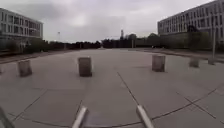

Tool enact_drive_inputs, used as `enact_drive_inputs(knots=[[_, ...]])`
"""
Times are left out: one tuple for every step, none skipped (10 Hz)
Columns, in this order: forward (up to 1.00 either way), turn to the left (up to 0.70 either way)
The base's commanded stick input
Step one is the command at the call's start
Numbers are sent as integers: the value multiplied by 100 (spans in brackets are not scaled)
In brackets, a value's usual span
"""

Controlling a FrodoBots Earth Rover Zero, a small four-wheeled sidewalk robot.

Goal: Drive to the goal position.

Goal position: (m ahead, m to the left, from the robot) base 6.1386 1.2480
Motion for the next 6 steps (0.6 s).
enact_drive_inputs(knots=[[100, -27], [100, -27], [100, -25], [100, 0], [100, 0], [100, 0]])
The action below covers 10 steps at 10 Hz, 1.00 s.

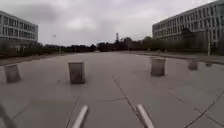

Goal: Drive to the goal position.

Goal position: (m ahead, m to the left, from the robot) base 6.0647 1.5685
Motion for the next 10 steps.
enact_drive_inputs(knots=[[100, 0], [100, -15], [100, -27], [100, -27], [100, -27], [100, -21], [100, 0], [100, 0], [100, 0], [100, 0]])
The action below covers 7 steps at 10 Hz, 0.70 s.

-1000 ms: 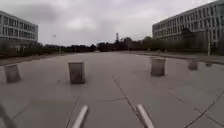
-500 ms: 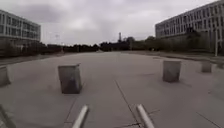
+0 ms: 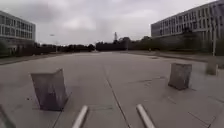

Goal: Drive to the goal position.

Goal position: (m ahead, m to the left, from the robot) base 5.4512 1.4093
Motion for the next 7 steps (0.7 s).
enact_drive_inputs(knots=[[100, 0], [100, 0], [100, -9], [100, -27], [100, -27], [100, -27], [100, -27]])
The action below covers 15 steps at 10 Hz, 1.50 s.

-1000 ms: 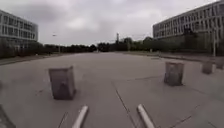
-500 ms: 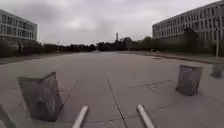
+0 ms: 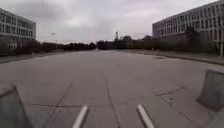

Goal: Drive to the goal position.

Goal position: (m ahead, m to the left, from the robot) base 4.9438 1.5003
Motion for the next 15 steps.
enact_drive_inputs(knots=[[100, -27], [100, -27], [100, -27], [100, -9], [100, 0], [100, 0], [100, 0], [100, 0], [100, 15], [100, 27], [100, 27], [100, 27], [100, 27], [100, 27], [100, 27]])
